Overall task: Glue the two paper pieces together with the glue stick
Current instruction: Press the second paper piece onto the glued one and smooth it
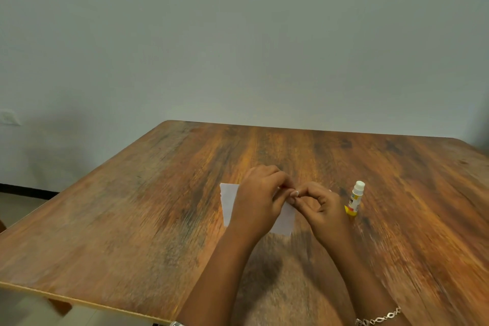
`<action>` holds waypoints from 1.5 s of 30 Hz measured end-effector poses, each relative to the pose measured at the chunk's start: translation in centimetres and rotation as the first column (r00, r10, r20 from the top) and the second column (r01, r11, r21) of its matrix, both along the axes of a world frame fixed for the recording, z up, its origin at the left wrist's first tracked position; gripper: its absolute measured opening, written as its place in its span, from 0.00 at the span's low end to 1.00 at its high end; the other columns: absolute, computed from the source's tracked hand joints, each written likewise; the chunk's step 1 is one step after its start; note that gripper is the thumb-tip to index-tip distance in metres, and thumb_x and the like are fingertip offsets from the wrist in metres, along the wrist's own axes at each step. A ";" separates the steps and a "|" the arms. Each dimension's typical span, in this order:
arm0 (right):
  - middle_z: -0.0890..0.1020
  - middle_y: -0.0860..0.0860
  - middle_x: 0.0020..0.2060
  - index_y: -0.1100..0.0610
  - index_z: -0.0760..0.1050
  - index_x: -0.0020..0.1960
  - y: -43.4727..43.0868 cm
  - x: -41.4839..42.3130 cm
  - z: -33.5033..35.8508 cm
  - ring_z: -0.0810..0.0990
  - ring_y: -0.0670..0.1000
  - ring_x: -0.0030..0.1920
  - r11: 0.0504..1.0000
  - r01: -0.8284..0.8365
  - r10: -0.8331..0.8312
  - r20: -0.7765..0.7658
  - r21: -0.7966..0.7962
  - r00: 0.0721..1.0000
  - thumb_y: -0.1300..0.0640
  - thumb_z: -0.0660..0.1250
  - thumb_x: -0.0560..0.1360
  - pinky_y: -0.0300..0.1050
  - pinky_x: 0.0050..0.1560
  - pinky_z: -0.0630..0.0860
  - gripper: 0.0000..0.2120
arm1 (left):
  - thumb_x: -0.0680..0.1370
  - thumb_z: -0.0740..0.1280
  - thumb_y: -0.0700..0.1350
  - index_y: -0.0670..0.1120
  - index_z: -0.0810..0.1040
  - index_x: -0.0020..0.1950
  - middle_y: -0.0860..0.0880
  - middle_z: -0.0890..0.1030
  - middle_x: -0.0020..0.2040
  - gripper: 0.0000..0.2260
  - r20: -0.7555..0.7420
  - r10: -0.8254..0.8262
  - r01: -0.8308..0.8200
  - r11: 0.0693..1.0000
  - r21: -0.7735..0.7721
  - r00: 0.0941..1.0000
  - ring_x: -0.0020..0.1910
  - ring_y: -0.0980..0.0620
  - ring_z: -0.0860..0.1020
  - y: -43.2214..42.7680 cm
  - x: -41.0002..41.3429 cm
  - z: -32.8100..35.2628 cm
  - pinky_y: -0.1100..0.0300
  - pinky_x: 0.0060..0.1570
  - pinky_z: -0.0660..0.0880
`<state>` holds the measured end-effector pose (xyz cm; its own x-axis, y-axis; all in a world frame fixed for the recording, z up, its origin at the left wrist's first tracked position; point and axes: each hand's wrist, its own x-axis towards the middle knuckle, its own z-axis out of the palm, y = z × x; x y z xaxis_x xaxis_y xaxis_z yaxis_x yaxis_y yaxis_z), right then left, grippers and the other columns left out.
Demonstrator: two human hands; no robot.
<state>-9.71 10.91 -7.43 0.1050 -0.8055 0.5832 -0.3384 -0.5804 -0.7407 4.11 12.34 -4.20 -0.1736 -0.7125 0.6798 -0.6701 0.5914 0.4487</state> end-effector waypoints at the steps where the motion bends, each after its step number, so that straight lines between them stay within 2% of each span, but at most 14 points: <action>1: 0.80 0.51 0.34 0.54 0.77 0.36 0.1 0.0 0.1 0.78 0.49 0.38 1.000 -0.007 0.007 -0.010 -0.011 1.000 0.64 0.69 0.70 0.45 0.40 0.73 0.07 | 0.73 0.69 0.39 0.41 0.80 0.41 0.44 0.81 0.41 0.02 0.007 -0.001 0.001 1.000 0.002 1.000 0.43 0.48 0.75 0.0 0.0 0.0 0.61 0.47 0.63; 7: 0.79 0.47 0.34 0.47 0.76 0.36 0.2 0.3 0.4 0.77 0.46 0.38 0.997 -0.071 0.071 0.026 0.002 0.997 0.65 0.69 0.71 0.37 0.40 0.71 0.14 | 0.73 0.67 0.35 0.39 0.79 0.41 0.43 0.80 0.39 0.02 -0.008 0.006 -0.006 1.000 0.005 1.000 0.41 0.47 0.75 0.1 0.1 -0.1 0.67 0.43 0.61; 12: 0.80 0.51 0.34 0.56 0.80 0.36 0.0 0.0 -0.7 0.77 0.46 0.38 0.994 -0.087 0.086 0.017 0.064 0.996 0.65 0.71 0.69 0.39 0.40 0.72 0.05 | 0.71 0.65 0.36 0.38 0.78 0.38 0.43 0.80 0.37 0.03 -0.164 -0.016 0.012 1.000 -0.024 0.986 0.38 0.52 0.73 0.3 0.5 0.5 0.65 0.40 0.66; 17: 0.79 0.47 0.32 0.49 0.78 0.34 0.2 -0.6 -2.0 0.77 0.42 0.37 0.992 -0.064 0.061 0.034 0.110 0.998 0.66 0.71 0.68 0.30 0.37 0.70 0.13 | 0.71 0.65 0.40 0.39 0.78 0.38 0.54 0.76 0.35 0.05 -0.323 -0.017 0.006 0.999 -0.034 0.946 0.35 0.61 0.72 0.3 1.2 0.8 0.71 0.37 0.68; 20: 0.80 0.48 0.32 0.50 0.78 0.34 0.2 -0.8 -2.2 0.77 0.43 0.37 0.990 -0.054 0.048 0.049 0.133 0.998 0.66 0.71 0.68 0.31 0.38 0.71 0.12 | 0.72 0.67 0.39 0.42 0.79 0.39 0.60 0.76 0.36 0.03 -0.392 0.003 -0.006 1.000 -0.005 0.920 0.38 0.62 0.74 0.0 1.5 0.4 0.70 0.38 0.69; 24: 0.79 0.52 0.33 0.57 0.79 0.35 0.2 -0.8 -2.2 0.76 0.48 0.36 0.987 -0.034 0.021 0.088 0.159 0.996 0.67 0.70 0.69 0.40 0.38 0.72 0.07 | 0.73 0.67 0.36 0.50 0.76 0.38 0.59 0.76 0.35 0.10 -0.463 0.013 0.005 0.999 0.037 0.886 0.38 0.63 0.75 -0.2 2.0 -0.2 0.71 0.37 0.70; 26: 0.79 0.55 0.32 0.57 0.79 0.36 0.3 -0.8 -2.2 0.76 0.49 0.33 0.991 0.003 -0.021 0.127 0.133 0.992 0.69 0.69 0.69 0.39 0.35 0.72 0.08 | 0.73 0.66 0.39 0.48 0.76 0.39 0.57 0.77 0.35 0.05 -0.477 -0.027 0.059 0.997 0.053 0.879 0.38 0.60 0.75 -0.3 2.4 -0.3 0.70 0.37 0.70; 29: 0.81 0.56 0.33 0.55 0.79 0.38 0.2 -0.8 -2.1 0.79 0.46 0.31 0.993 0.031 -0.058 0.245 0.114 0.968 0.72 0.66 0.70 0.33 0.31 0.75 0.13 | 0.72 0.63 0.41 0.48 0.76 0.39 0.56 0.76 0.37 0.04 -0.421 -0.038 0.079 0.994 0.079 0.906 0.38 0.59 0.73 -0.5 3.4 -0.8 0.68 0.37 0.68; 31: 0.82 0.58 0.35 0.56 0.80 0.38 -0.3 -0.9 -2.1 0.82 0.49 0.37 0.994 0.063 -0.084 0.252 0.092 0.964 0.74 0.66 0.70 0.37 0.38 0.78 0.14 | 0.73 0.64 0.39 0.52 0.74 0.38 0.56 0.75 0.36 0.08 -0.357 -0.016 0.053 0.994 0.095 0.934 0.37 0.61 0.72 -0.9 4.3 -1.2 0.71 0.35 0.66; 33: 0.83 0.56 0.38 0.58 0.80 0.40 -0.9 -1.0 -2.1 0.82 0.53 0.42 0.992 0.112 -0.119 0.181 0.052 0.976 0.74 0.66 0.69 0.44 0.44 0.78 0.13 | 0.74 0.66 0.36 0.52 0.75 0.39 0.55 0.75 0.36 0.11 -0.294 0.020 0.016 0.993 0.121 0.956 0.36 0.59 0.72 -1.5 4.9 -1.9 0.70 0.34 0.66; 34: 0.83 0.54 0.38 0.58 0.80 0.41 -1.1 -1.0 -2.2 0.82 0.52 0.43 0.990 0.138 -0.141 0.130 0.027 0.982 0.75 0.66 0.68 0.43 0.46 0.78 0.13 | 0.74 0.66 0.35 0.49 0.76 0.40 0.54 0.76 0.36 0.09 -0.260 0.040 -0.003 0.990 0.138 0.965 0.36 0.58 0.73 -2.0 5.2 -2.3 0.69 0.35 0.67; 38: 0.82 0.47 0.42 0.53 0.80 0.43 -1.7 -0.9 -3.1 0.80 0.45 0.47 0.985 0.173 -0.172 -0.054 0.001 0.984 0.73 0.65 0.69 0.33 0.46 0.76 0.16 | 0.74 0.64 0.33 0.44 0.77 0.45 0.53 0.76 0.41 0.07 -0.100 0.086 -0.065 0.978 0.199 0.991 0.40 0.56 0.74 -3.8 5.6 -4.0 0.68 0.38 0.69; 41: 0.83 0.49 0.49 0.55 0.81 0.47 -2.2 -1.2 -4.0 0.79 0.44 0.49 0.982 0.173 -0.161 -0.155 0.073 0.975 0.70 0.65 0.71 0.36 0.50 0.75 0.13 | 0.74 0.63 0.32 0.43 0.77 0.43 0.50 0.77 0.42 0.07 -0.011 0.061 -0.057 0.974 0.220 0.998 0.42 0.53 0.74 -4.8 5.6 -5.3 0.64 0.39 0.69; 45: 0.83 0.54 0.52 0.60 0.80 0.51 -3.0 -1.6 -5.1 0.79 0.49 0.52 0.982 0.182 -0.149 -0.361 0.058 0.921 0.72 0.65 0.69 0.36 0.54 0.69 0.14 | 0.74 0.62 0.33 0.43 0.75 0.44 0.46 0.78 0.44 0.06 0.095 0.055 -0.082 0.948 0.307 0.994 0.44 0.50 0.73 -5.6 5.4 -6.8 0.57 0.41 0.68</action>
<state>-11.28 7.87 -12.48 0.1515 -0.8760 0.4579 -0.6731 -0.4307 -0.6013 9.52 6.78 -11.00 -0.1640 -0.8981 0.4081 -0.7475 0.3831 0.5427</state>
